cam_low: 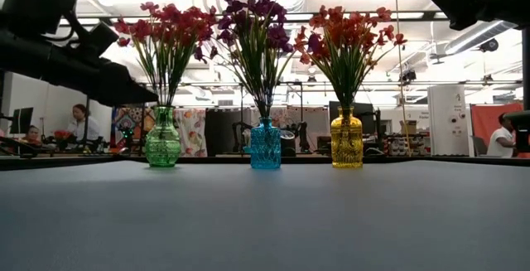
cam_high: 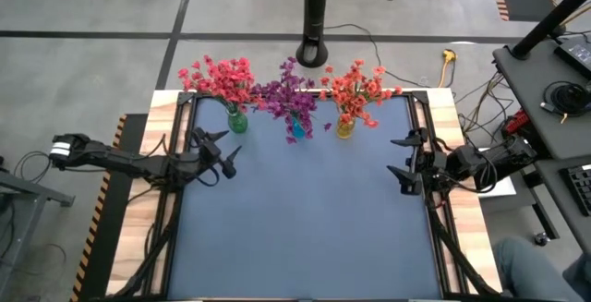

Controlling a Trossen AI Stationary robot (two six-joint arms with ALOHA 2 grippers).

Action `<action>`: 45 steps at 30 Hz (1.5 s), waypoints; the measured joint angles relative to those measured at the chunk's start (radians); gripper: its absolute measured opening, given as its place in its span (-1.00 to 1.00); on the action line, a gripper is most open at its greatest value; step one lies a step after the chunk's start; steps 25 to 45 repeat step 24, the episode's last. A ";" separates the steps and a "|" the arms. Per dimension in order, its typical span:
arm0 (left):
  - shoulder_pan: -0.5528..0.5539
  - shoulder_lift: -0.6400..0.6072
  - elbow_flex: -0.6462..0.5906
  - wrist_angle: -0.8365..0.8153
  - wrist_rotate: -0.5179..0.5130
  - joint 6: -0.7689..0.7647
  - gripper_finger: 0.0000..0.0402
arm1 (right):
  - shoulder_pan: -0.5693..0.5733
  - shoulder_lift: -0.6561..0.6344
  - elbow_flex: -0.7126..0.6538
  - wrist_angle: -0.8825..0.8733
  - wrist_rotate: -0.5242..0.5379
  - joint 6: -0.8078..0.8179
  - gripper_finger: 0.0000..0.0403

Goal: Sort flowers into vase by color
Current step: Return to Home Position

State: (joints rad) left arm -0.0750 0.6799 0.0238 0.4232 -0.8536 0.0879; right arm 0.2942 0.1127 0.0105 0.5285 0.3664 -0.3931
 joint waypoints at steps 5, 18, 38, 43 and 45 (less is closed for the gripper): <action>0.000 0.018 0.000 0.000 0.000 0.000 0.47 | 0.000 0.000 0.000 0.000 0.000 0.000 0.65; 0.000 0.064 0.000 0.000 0.000 0.000 0.47 | 0.000 0.000 0.000 0.000 0.000 0.000 0.65; 0.000 0.083 0.000 0.000 0.000 0.000 0.47 | 0.000 0.000 0.000 0.000 0.000 0.000 0.65; 0.000 0.083 0.000 0.000 0.000 0.000 0.47 | 0.000 0.000 0.000 0.000 0.000 0.000 0.65; 0.000 0.083 0.000 0.000 0.000 0.000 0.47 | 0.000 0.000 0.000 0.000 0.000 0.000 0.65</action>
